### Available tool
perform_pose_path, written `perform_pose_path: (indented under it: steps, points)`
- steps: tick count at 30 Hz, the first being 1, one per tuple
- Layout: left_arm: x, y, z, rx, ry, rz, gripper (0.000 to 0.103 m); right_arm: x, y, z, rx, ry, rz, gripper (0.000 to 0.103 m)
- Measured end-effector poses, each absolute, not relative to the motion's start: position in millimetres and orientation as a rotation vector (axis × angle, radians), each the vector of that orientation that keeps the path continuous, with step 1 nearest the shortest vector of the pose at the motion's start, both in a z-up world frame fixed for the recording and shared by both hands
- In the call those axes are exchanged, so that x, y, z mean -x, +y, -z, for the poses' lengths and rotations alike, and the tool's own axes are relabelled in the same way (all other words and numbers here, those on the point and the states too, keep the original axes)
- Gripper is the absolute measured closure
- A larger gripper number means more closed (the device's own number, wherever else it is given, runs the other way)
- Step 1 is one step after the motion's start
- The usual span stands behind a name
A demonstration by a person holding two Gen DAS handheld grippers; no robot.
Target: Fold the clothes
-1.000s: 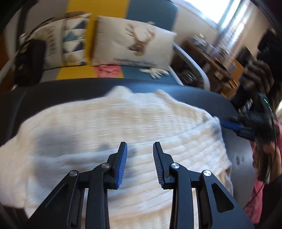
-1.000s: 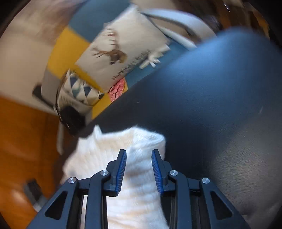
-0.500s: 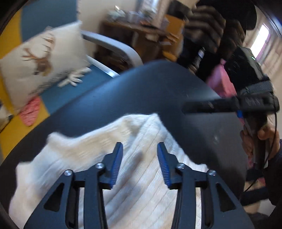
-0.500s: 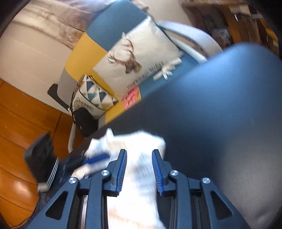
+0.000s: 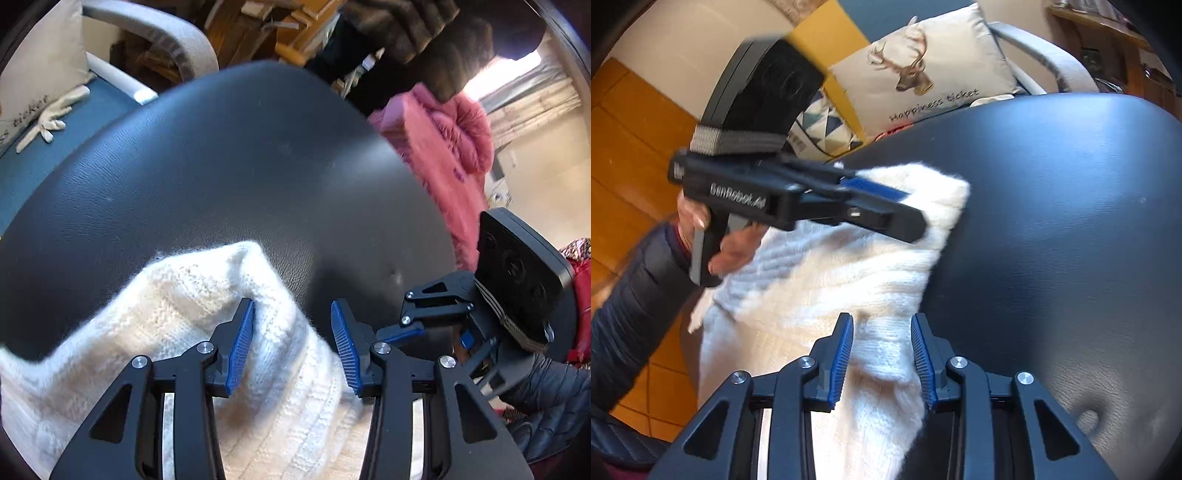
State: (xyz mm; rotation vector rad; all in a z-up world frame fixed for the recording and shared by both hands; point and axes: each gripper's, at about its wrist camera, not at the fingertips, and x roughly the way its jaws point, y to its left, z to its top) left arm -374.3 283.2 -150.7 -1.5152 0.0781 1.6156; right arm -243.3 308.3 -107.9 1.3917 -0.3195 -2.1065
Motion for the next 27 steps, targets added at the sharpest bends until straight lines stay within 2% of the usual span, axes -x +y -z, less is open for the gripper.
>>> perform_pose_path:
  steps: [2, 3, 4, 5, 9, 14, 16, 18, 22, 24, 25, 26, 27]
  points:
    - [375, 284, 147, 1.483, 0.073, -1.632, 0.059, 237, 298, 107, -1.383, -0.228, 2.13, 0.071]
    - [375, 284, 144, 1.46, 0.066, -1.643, 0.063, 234, 296, 106, -1.373, -0.208, 2.133, 0.073]
    - [375, 282, 139, 1.426, 0.041, -1.65, 0.075, 231, 294, 104, -1.362, -0.188, 2.137, 0.074]
    - [374, 278, 134, 1.384, 0.006, -1.655, 0.077, 230, 293, 104, -1.363, -0.164, 2.152, 0.074]
    - [385, 273, 129, 1.341, -0.036, -1.719, 0.077, 226, 295, 102, -1.356, -0.133, 2.181, 0.074]
    - [402, 287, 143, 1.467, 0.078, -1.674, 0.068, 228, 294, 106, -1.373, -0.156, 2.177, 0.074]
    - [406, 288, 146, 1.483, 0.071, -1.649, 0.067, 230, 295, 108, -1.38, -0.159, 2.182, 0.074]
    - [409, 289, 148, 1.498, 0.055, -1.623, 0.062, 230, 295, 110, -1.385, -0.162, 2.18, 0.074]
    - [412, 289, 154, 1.525, 0.037, -1.565, 0.061, 229, 296, 112, -1.375, -0.151, 2.189, 0.074]
    - [399, 297, 155, 1.504, 0.097, -1.557, 0.061, 229, 295, 111, -1.367, -0.146, 2.198, 0.074]
    - [394, 297, 151, 1.472, 0.113, -1.579, 0.068, 229, 294, 113, -1.366, -0.144, 2.199, 0.074]
    - [389, 296, 145, 1.429, 0.117, -1.612, 0.081, 229, 293, 113, -1.364, -0.137, 2.201, 0.074]
    - [384, 295, 139, 1.386, 0.122, -1.644, 0.081, 229, 292, 114, -1.362, -0.13, 2.203, 0.074]
